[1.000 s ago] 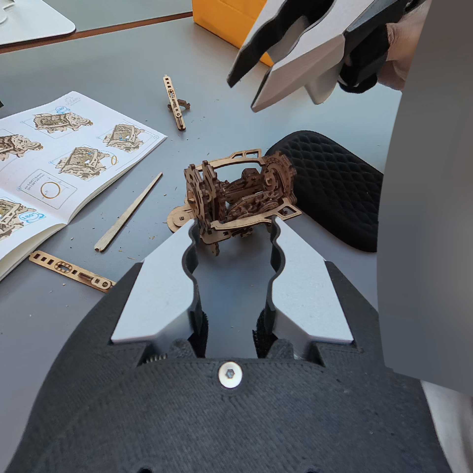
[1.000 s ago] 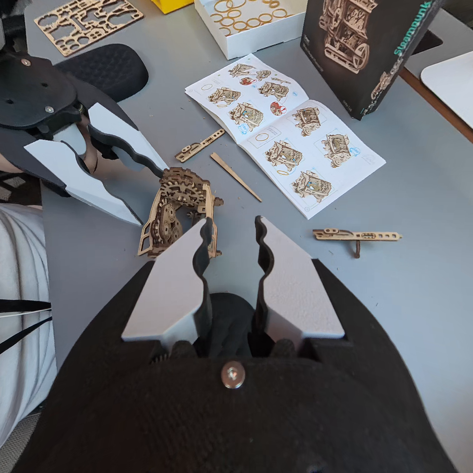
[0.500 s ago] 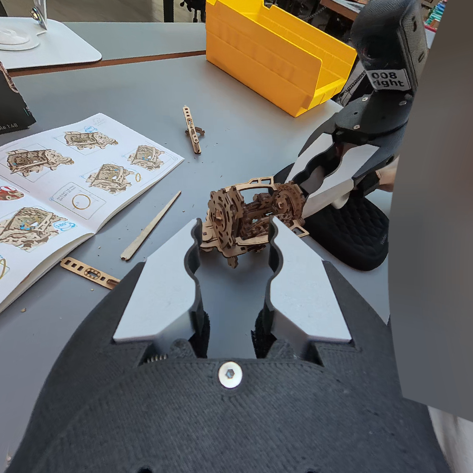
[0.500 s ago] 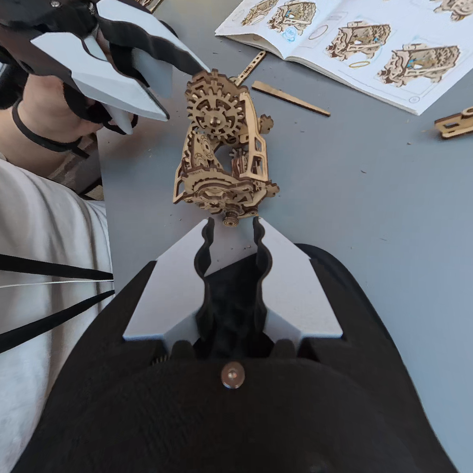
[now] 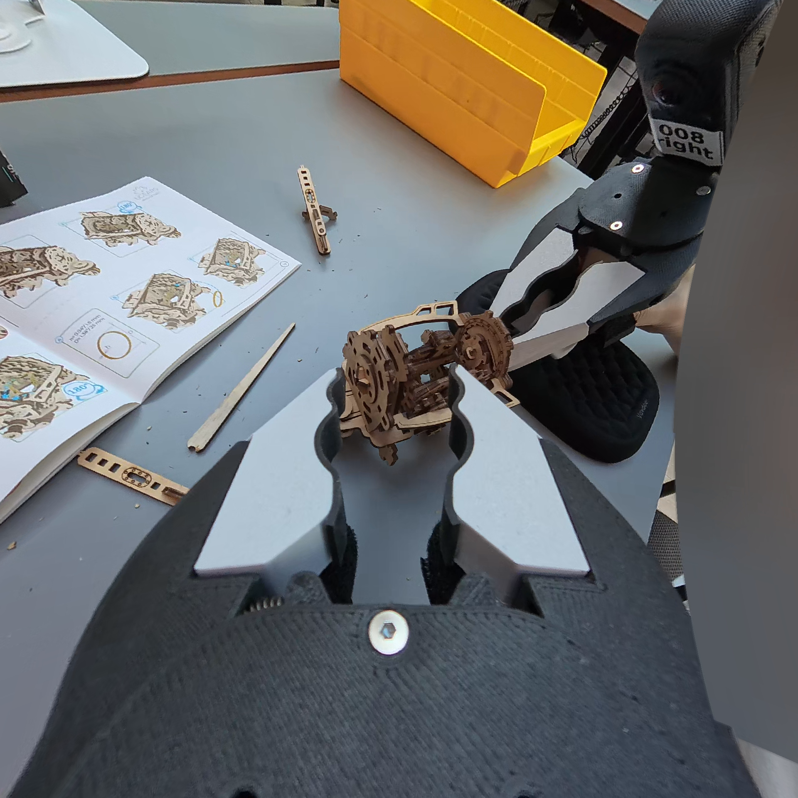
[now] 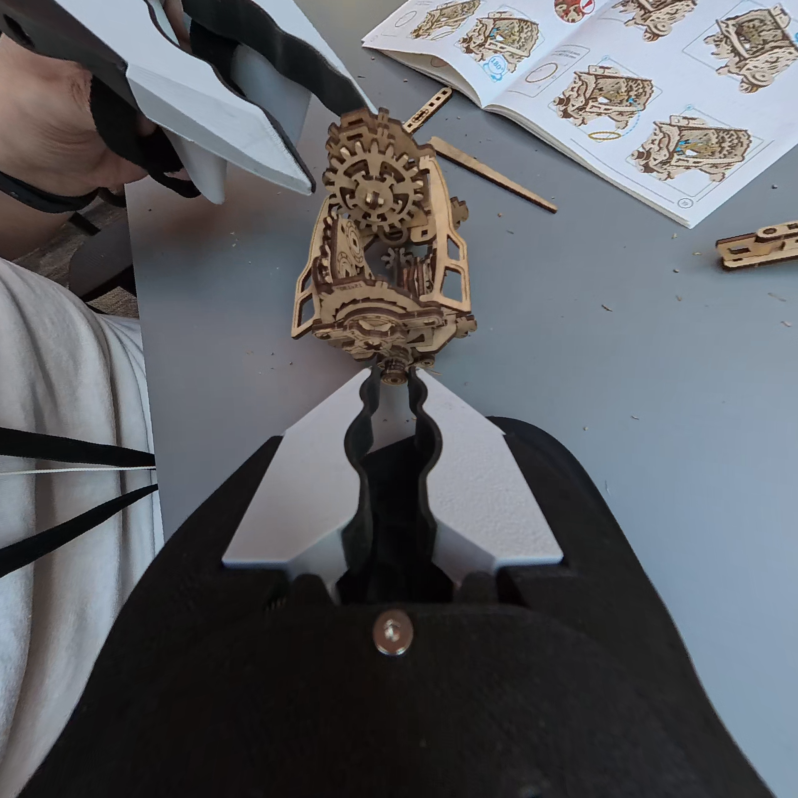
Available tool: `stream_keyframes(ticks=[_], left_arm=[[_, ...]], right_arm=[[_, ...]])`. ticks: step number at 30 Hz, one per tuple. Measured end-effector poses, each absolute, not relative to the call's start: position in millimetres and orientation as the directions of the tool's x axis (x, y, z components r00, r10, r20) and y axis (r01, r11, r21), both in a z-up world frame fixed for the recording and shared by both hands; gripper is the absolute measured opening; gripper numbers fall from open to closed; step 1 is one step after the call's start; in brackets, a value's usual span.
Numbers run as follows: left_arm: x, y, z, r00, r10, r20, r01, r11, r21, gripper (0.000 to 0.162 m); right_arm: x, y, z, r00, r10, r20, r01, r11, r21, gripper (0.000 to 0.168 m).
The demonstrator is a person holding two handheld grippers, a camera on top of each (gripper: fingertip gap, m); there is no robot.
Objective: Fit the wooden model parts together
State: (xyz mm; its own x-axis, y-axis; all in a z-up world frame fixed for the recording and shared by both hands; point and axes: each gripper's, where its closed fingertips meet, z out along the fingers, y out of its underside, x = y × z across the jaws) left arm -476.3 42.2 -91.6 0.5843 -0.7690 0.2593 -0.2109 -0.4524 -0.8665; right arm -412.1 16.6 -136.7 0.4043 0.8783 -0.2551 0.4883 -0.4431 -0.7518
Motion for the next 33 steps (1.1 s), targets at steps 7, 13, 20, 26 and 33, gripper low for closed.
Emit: stream_keyframes(ticks=[7,13,20,26,33], left_arm=[[-475.9,43.3,-91.4,0.583,-0.764,0.277,-0.198,-0.464,-0.863,0.045],[-474.3,44.2,-94.3,0.588,-0.764,0.266,-0.21,-0.462,-0.862,0.043],[-474.1,45.5,-94.6,0.591,-0.763,0.262,-0.212,-0.46,-0.862,0.042],[-473.7,46.9,-96.1,0.593,-0.762,0.259,-0.216,-0.461,-0.861,0.039],[-470.8,47.9,-99.0,0.591,-0.773,0.231,-0.249,-0.446,-0.86,0.03]], right_arm=[[-411.8,15.3,-137.6,0.4,0.884,-0.242,0.504,-0.433,-0.747,0.012],[-411.1,15.1,-137.0,0.398,0.889,-0.225,0.526,-0.423,-0.738,0.012],[-411.0,13.2,-137.9,0.388,0.878,-0.279,0.522,-0.459,-0.719,0.012],[-410.5,12.8,-137.9,0.383,0.875,-0.297,0.528,-0.471,-0.707,0.012],[-410.1,12.5,-138.4,0.372,0.865,-0.335,0.519,-0.493,-0.698,0.012]])
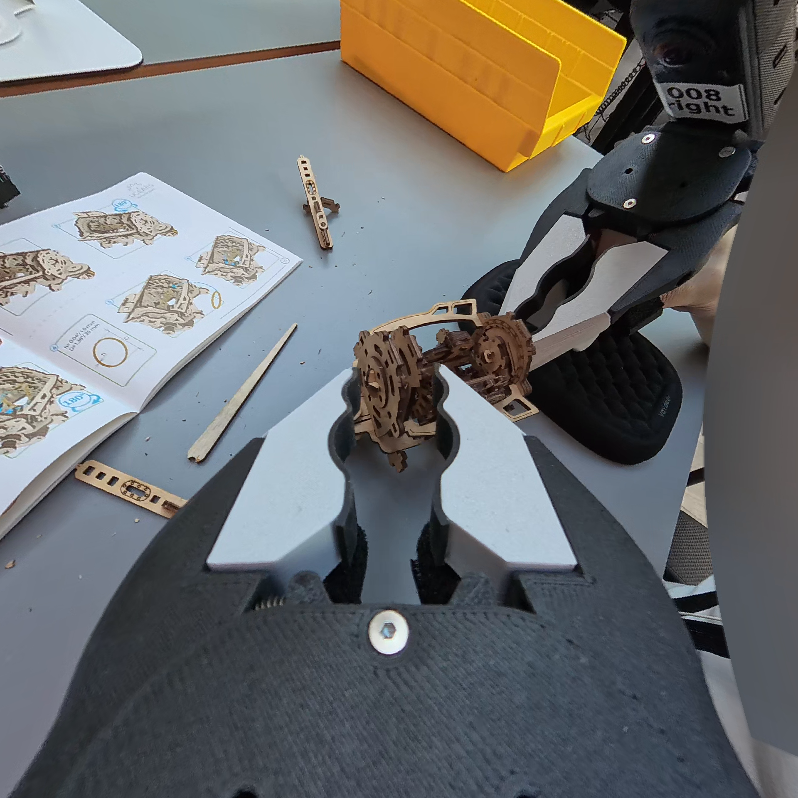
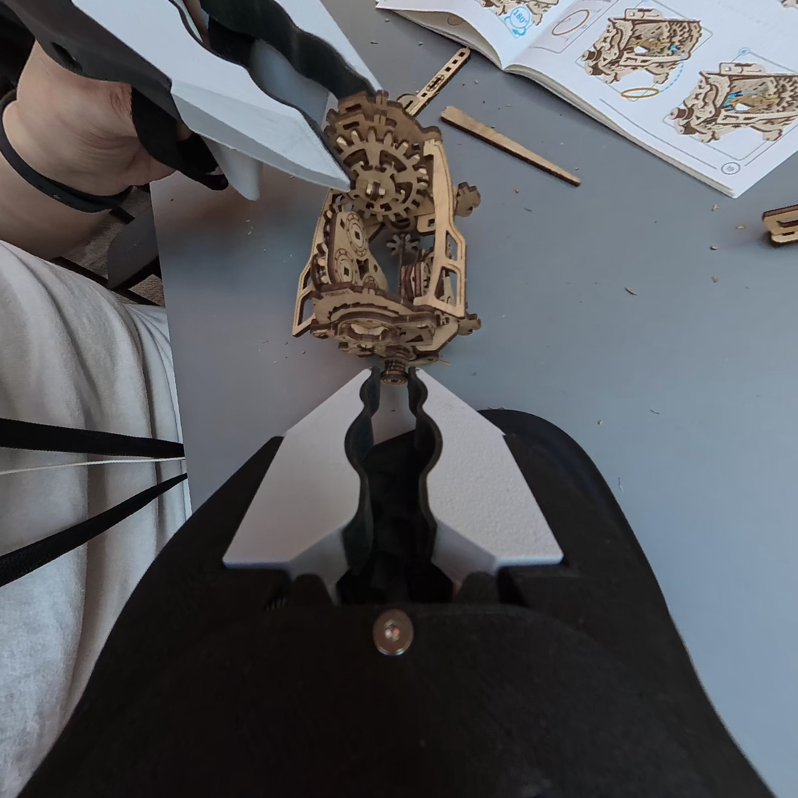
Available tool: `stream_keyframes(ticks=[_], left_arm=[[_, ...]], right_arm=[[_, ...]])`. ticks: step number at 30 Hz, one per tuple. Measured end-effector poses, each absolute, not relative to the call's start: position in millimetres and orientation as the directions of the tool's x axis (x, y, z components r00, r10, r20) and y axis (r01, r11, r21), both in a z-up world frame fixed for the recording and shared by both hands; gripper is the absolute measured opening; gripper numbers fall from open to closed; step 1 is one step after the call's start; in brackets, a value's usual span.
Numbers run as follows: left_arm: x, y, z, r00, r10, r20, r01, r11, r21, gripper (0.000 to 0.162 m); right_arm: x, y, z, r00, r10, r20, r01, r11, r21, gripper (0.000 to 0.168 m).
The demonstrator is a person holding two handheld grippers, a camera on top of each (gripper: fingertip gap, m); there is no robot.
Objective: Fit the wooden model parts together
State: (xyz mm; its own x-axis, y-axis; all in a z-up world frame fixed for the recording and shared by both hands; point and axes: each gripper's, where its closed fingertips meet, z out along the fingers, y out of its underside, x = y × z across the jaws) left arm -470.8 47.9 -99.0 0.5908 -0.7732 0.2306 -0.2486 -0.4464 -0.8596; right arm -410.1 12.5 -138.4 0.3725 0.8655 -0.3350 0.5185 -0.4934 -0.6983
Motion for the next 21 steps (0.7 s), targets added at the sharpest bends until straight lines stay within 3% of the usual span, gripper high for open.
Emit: stream_keyframes(ticks=[21], left_arm=[[-468.4,48.0,-98.4,0.601,-0.786,0.146,-0.309,-0.397,-0.864,0.026]], right_arm=[[-409.5,11.0,-141.2,0.372,0.847,-0.379,0.513,-0.528,-0.676,0.012]])
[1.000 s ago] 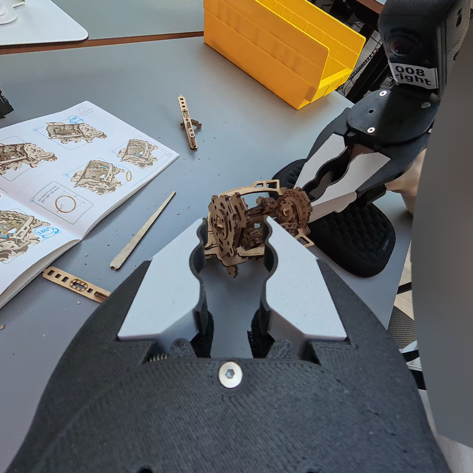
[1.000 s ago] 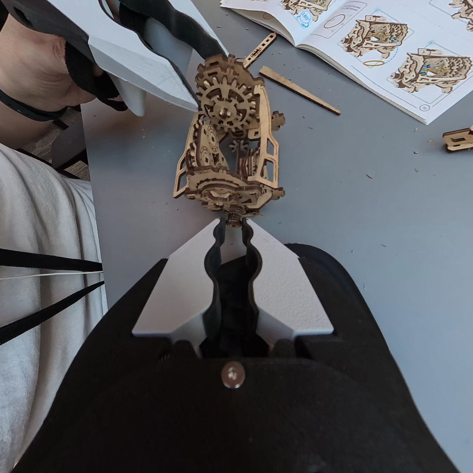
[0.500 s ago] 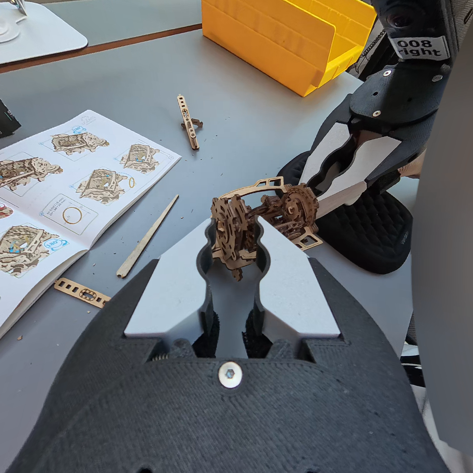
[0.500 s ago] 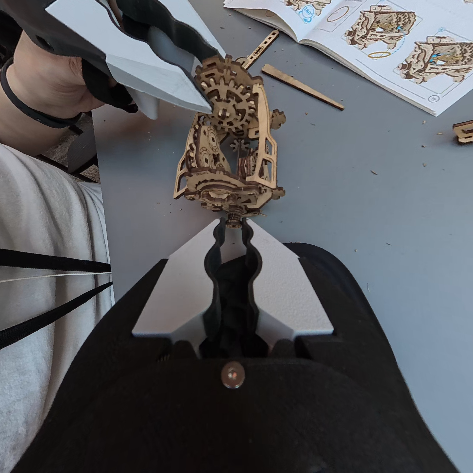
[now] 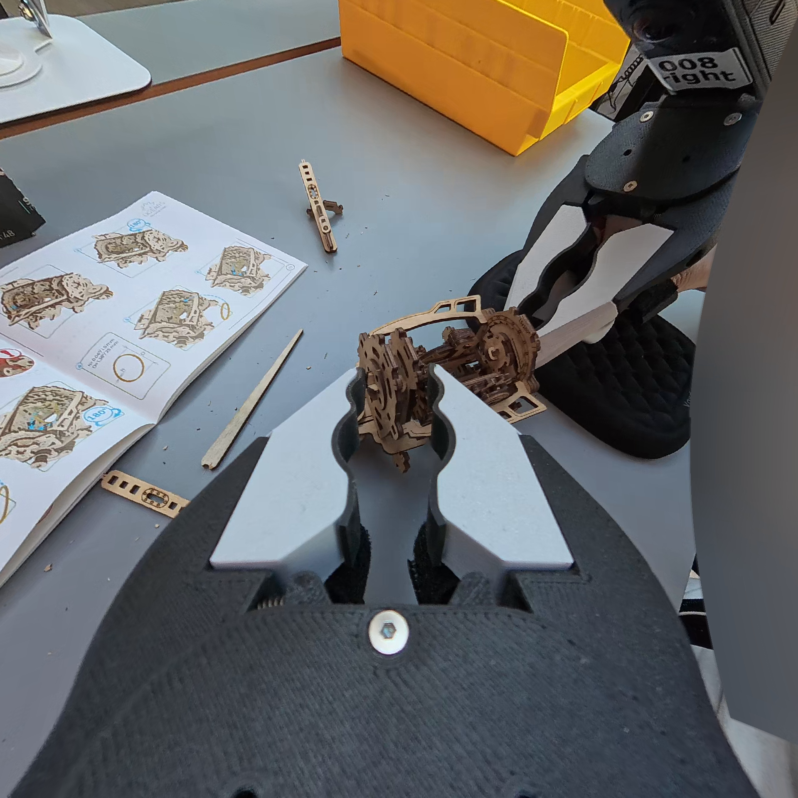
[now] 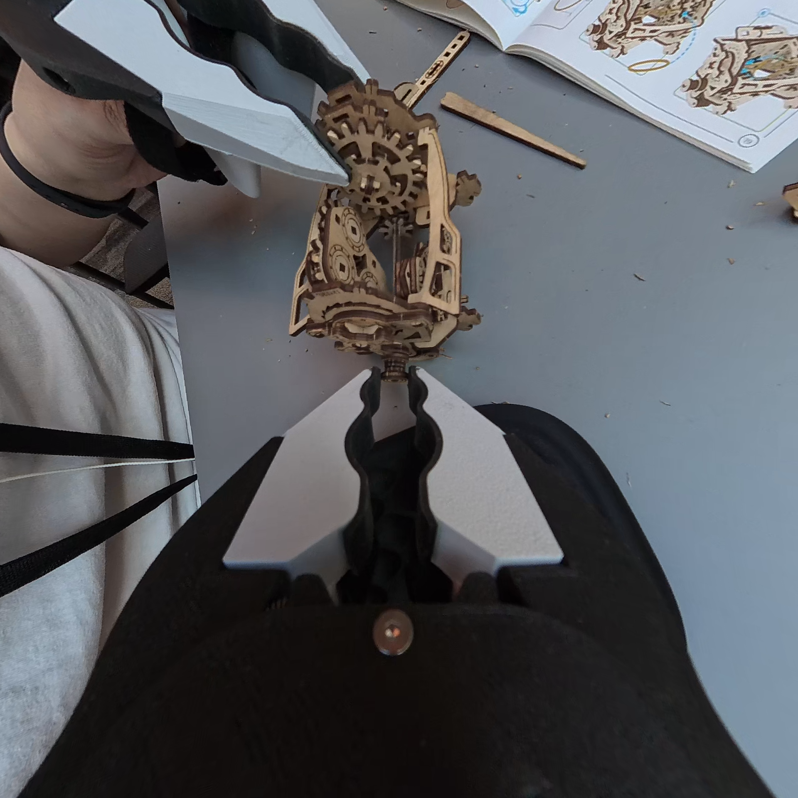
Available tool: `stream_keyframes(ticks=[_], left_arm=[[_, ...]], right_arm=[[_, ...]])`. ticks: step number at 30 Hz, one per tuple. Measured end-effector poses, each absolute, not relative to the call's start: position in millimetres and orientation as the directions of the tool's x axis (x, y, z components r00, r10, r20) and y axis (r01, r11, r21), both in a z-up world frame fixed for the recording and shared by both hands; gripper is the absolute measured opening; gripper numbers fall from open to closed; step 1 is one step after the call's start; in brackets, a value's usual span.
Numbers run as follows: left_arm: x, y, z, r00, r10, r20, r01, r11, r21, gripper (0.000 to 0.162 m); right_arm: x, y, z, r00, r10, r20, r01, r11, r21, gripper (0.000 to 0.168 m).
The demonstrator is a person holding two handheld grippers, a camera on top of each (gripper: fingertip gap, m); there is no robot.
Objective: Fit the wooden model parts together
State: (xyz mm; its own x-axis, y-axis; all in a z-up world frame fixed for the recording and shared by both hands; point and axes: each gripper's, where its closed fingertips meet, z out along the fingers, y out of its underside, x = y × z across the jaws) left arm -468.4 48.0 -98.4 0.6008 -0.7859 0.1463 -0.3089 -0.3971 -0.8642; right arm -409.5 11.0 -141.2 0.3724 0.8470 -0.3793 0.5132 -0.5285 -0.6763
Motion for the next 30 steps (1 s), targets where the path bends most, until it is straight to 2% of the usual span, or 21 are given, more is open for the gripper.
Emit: stream_keyframes(ticks=[23,30], left_arm=[[-469.2,47.7,-99.4,0.599,-0.768,0.225,-0.27,-0.459,-0.847,0.027],[-468.0,43.0,-97.5,0.563,-0.769,0.302,-0.239,-0.501,-0.832,0.036]], right_arm=[[-411.6,13.8,-140.2,0.385,0.863,-0.328,0.486,-0.492,-0.722,0.012],[-411.1,14.5,-140.0,0.391,0.862,-0.323,0.483,-0.49,-0.726,0.012]])
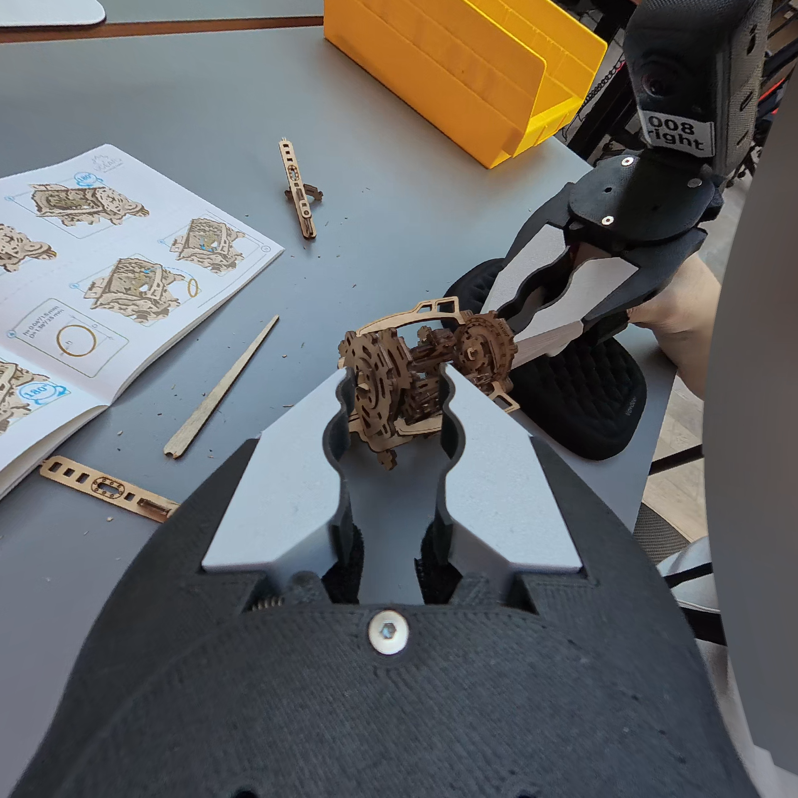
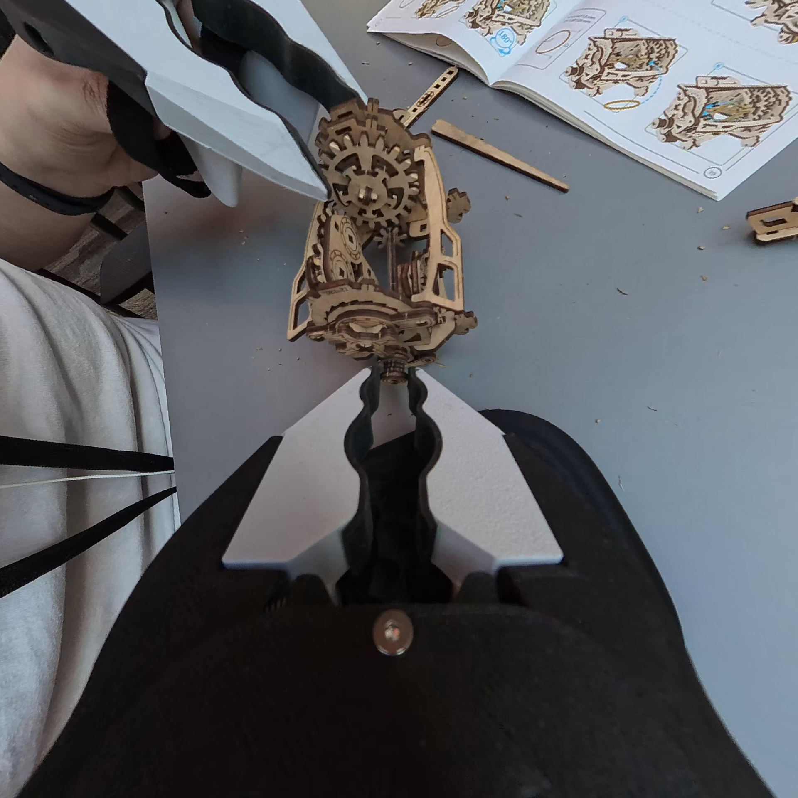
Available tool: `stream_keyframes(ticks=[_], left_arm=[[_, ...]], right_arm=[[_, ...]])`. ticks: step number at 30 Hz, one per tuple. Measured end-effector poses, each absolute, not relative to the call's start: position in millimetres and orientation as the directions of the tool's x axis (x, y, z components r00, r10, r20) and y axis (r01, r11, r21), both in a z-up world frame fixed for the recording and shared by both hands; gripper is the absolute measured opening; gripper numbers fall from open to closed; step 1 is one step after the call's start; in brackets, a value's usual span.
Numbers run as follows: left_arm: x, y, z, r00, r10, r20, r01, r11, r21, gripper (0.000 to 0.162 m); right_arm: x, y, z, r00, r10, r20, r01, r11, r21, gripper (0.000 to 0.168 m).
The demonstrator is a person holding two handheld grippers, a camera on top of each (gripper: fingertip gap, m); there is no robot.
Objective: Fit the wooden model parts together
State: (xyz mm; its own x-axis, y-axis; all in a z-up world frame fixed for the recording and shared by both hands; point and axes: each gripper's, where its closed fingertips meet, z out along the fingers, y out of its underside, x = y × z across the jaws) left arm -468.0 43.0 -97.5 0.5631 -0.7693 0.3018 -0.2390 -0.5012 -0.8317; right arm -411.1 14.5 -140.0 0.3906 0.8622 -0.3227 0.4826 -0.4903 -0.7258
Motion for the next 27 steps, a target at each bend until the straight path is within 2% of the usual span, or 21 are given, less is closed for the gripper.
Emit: stream_keyframes(ticks=[27], left_arm=[[-479.7,26.6,-96.0,0.507,-0.788,0.348,-0.215,-0.507,-0.835,0.044]], right_arm=[[-411.6,14.9,-140.2,0.392,0.872,-0.292,0.493,-0.467,-0.734,0.012]])
